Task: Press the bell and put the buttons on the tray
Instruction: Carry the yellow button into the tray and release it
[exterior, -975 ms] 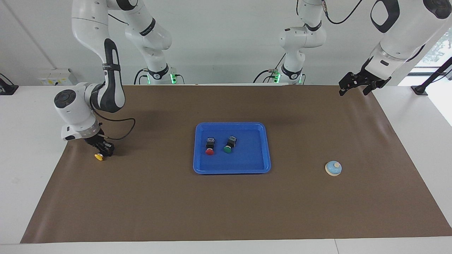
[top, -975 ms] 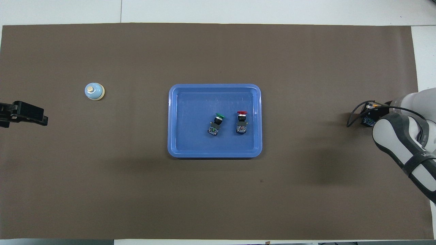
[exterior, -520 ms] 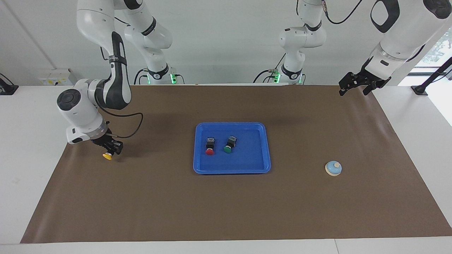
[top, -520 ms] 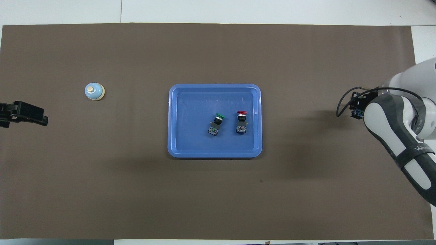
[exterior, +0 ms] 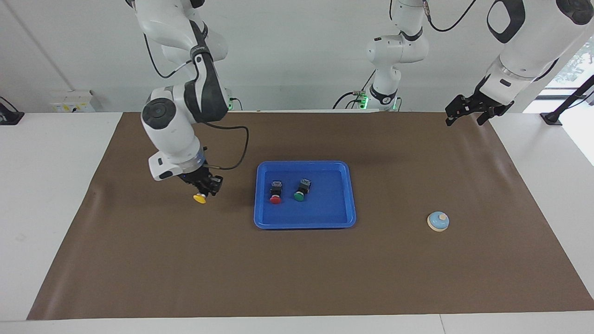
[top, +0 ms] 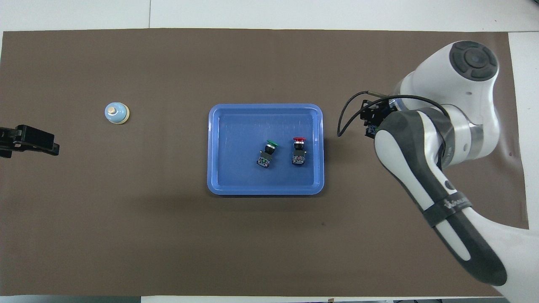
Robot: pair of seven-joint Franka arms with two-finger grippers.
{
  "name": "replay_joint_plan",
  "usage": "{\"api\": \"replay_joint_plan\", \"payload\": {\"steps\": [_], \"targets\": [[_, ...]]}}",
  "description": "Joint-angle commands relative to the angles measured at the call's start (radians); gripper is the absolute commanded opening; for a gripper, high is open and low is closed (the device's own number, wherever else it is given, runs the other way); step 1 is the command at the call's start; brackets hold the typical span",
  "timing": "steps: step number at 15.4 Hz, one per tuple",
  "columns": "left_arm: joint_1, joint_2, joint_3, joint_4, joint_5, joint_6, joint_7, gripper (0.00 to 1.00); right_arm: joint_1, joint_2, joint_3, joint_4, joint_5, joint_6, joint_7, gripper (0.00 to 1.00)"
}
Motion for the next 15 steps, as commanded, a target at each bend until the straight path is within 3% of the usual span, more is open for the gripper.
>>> {"api": "replay_joint_plan", "payload": {"steps": [1,6,9,11,15], "targets": [[0.001,-0.018,-0.002,-0.017,0.007,0.002,-0.009,1.00,0.127,0.010,0.000,0.047,0.018,-0.020,0.114,0.00],[0.001,-0.018,0.000,-0.017,0.007,0.002,-0.010,1.00,0.327,0.030,-0.002,0.071,0.043,-0.005,0.263,0.00],[0.001,-0.018,0.000,-0.017,0.007,0.002,-0.009,1.00,0.412,0.114,-0.002,0.142,0.042,0.001,0.329,0.00],[0.001,-0.018,0.000,-0.016,0.007,0.002,-0.009,1.00,0.450,0.173,-0.002,0.183,0.035,0.056,0.368,0.00],[0.001,-0.018,-0.002,-0.017,0.007,0.002,-0.009,1.00,0.492,0.242,-0.002,0.170,0.025,0.208,0.365,0.00]]}}
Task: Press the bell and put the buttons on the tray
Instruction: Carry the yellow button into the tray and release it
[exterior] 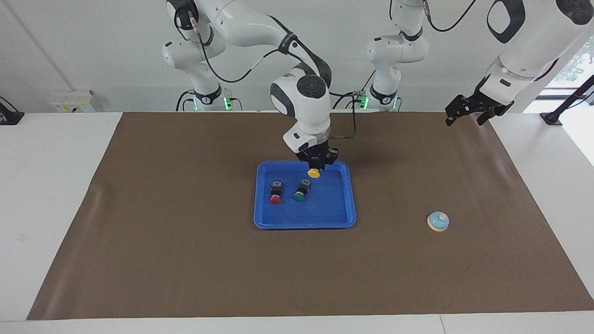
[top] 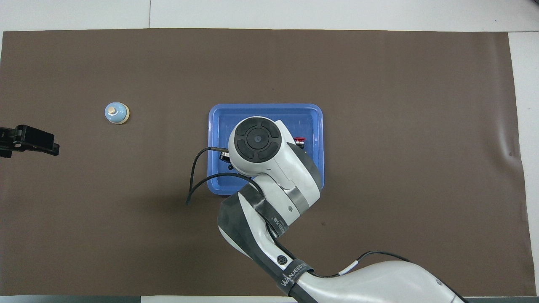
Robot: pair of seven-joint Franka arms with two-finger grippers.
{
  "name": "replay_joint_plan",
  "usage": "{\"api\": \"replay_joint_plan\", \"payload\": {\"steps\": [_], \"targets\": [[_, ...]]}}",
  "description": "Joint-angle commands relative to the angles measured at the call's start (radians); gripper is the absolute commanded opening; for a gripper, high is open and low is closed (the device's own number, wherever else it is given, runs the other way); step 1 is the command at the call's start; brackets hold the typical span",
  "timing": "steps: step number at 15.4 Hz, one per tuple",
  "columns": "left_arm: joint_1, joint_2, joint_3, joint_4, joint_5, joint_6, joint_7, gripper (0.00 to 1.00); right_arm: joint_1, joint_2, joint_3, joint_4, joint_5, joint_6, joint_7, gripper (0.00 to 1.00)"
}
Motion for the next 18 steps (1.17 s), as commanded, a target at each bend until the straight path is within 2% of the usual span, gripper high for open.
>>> {"api": "replay_joint_plan", "payload": {"steps": [1,6,18], "targets": [[0.001,-0.018,0.000,-0.017,0.007,0.002,-0.009,1.00,0.015,0.053,-0.004,0.002,-0.005,0.093,-0.006,0.00],[0.001,-0.018,-0.002,-0.016,0.007,0.002,-0.009,1.00,0.012,0.054,-0.004,-0.033,-0.005,0.121,-0.085,0.00],[0.003,-0.022,0.000,-0.014,0.007,0.002,-0.010,1.00,0.035,0.116,-0.004,-0.033,-0.023,0.216,-0.100,0.00]]}}
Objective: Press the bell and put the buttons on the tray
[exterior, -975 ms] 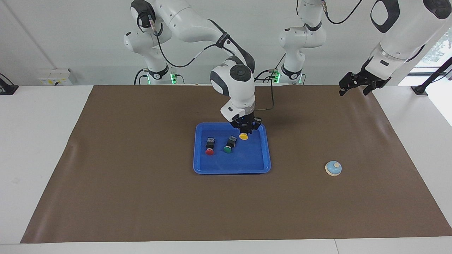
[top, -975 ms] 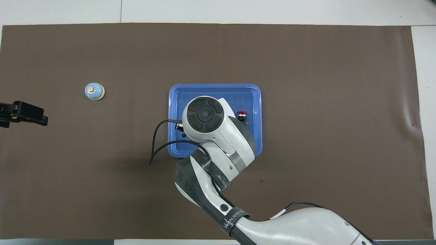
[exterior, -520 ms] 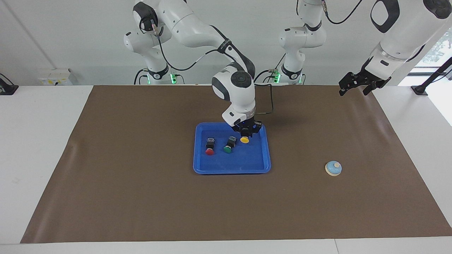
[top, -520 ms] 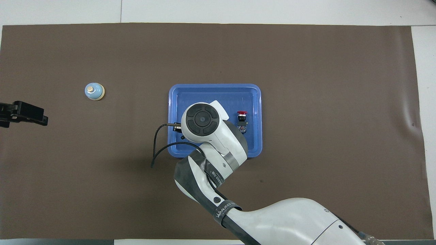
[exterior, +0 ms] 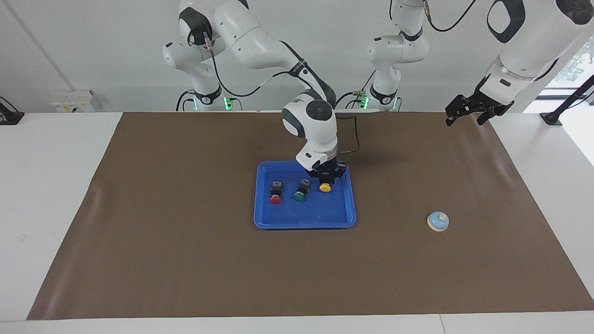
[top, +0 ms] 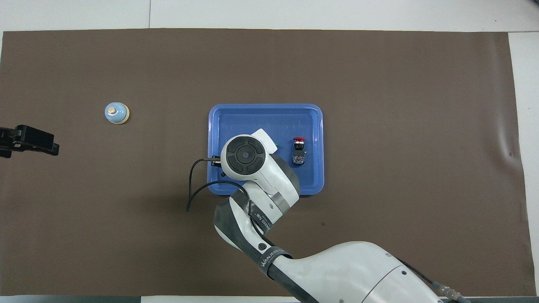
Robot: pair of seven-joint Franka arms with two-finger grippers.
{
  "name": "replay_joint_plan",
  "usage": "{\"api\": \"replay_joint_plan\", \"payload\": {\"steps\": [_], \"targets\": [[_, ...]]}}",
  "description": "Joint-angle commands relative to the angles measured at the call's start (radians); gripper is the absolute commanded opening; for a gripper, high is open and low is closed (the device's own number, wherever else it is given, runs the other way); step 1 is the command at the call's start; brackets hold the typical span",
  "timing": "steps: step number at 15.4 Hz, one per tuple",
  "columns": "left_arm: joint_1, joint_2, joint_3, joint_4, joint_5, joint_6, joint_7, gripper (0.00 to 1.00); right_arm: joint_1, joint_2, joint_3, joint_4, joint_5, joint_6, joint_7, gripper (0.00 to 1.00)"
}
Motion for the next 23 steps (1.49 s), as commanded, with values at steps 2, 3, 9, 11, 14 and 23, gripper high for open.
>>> {"api": "replay_joint_plan", "payload": {"steps": [2,3,9,11,14,23], "targets": [[0.001,-0.021,0.000,-0.014,0.007,0.002,-0.009,1.00,-0.001,-0.001,-0.001,-0.006,-0.009,0.019,-0.004,0.99],[0.003,-0.021,0.000,-0.016,0.007,0.002,-0.010,1.00,0.000,-0.001,-0.001,-0.005,-0.006,0.012,0.001,1.00],[0.001,-0.022,0.000,-0.016,0.007,0.002,-0.010,1.00,-0.015,-0.023,-0.002,0.054,0.003,-0.089,0.058,1.00],[0.001,-0.024,0.000,-0.016,0.007,0.002,-0.010,1.00,-0.047,-0.073,-0.011,0.074,0.007,-0.171,0.056,1.00],[0.001,-0.027,0.000,-0.014,0.007,0.002,-0.009,1.00,-0.166,-0.181,-0.008,0.071,0.005,-0.269,0.044,1.00],[0.003,-0.031,0.000,-0.016,0.007,0.001,-0.010,1.00,-0.478,-0.343,-0.010,0.071,0.003,-0.507,-0.465,1.00]]}}
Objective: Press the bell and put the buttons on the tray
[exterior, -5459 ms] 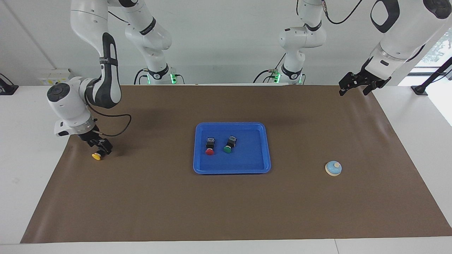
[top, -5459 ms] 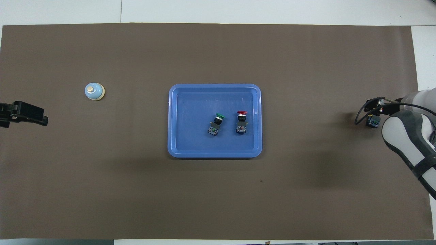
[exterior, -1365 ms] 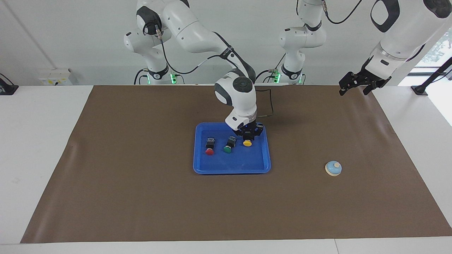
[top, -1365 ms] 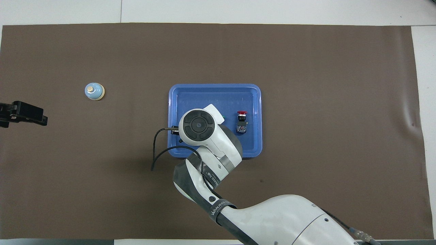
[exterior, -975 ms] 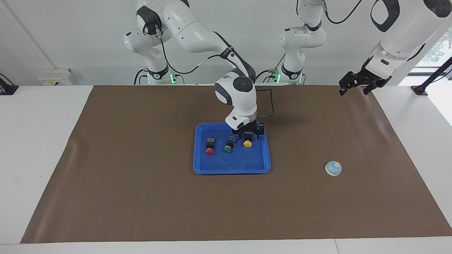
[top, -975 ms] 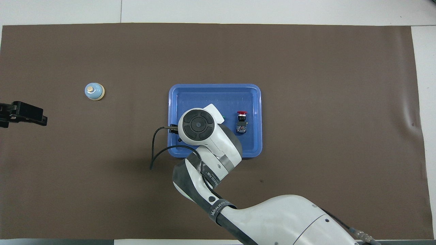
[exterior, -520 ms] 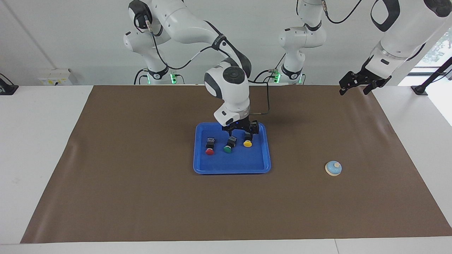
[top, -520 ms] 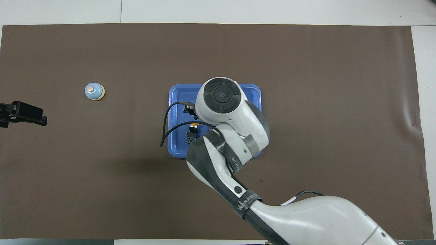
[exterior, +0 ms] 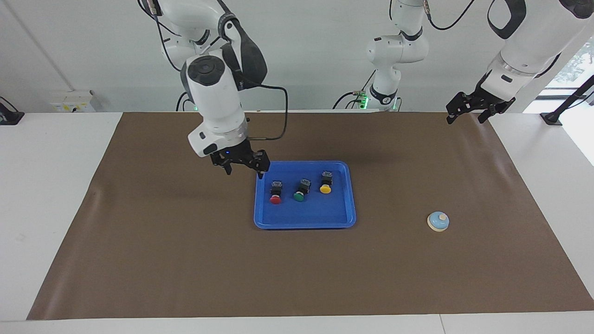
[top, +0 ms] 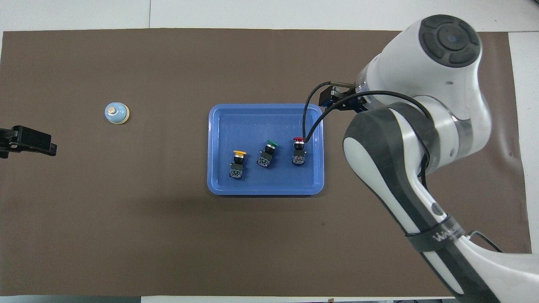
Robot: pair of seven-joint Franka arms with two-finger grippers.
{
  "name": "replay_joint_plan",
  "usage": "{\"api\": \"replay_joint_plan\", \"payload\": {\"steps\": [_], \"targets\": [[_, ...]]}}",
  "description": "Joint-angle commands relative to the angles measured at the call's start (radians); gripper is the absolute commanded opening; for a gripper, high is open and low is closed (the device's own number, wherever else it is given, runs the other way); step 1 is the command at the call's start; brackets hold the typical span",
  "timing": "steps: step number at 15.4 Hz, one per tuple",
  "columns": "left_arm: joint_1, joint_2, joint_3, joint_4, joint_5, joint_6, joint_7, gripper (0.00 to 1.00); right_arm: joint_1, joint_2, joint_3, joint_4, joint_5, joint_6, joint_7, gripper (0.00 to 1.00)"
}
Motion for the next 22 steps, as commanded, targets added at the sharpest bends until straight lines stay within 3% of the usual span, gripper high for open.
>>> {"api": "replay_joint_plan", "payload": {"steps": [1,6,15,22], "targets": [[0.003,-0.020,0.000,-0.016,0.007,-0.001,-0.009,1.00,-0.087,-0.041,0.013,-0.021,0.003,-0.035,-0.173,1.00],[0.001,-0.020,0.000,-0.016,0.007,0.001,-0.010,1.00,-0.164,-0.113,0.010,-0.023,0.000,-0.149,-0.355,1.00],[0.001,-0.020,-0.002,-0.016,0.007,0.001,-0.010,1.00,-0.227,-0.291,0.004,-0.056,-0.071,-0.386,-0.447,1.00],[0.001,-0.020,-0.002,-0.016,0.007,0.001,-0.010,1.00,-0.243,-0.312,0.005,-0.090,-0.059,-0.374,-0.438,1.00]]}}
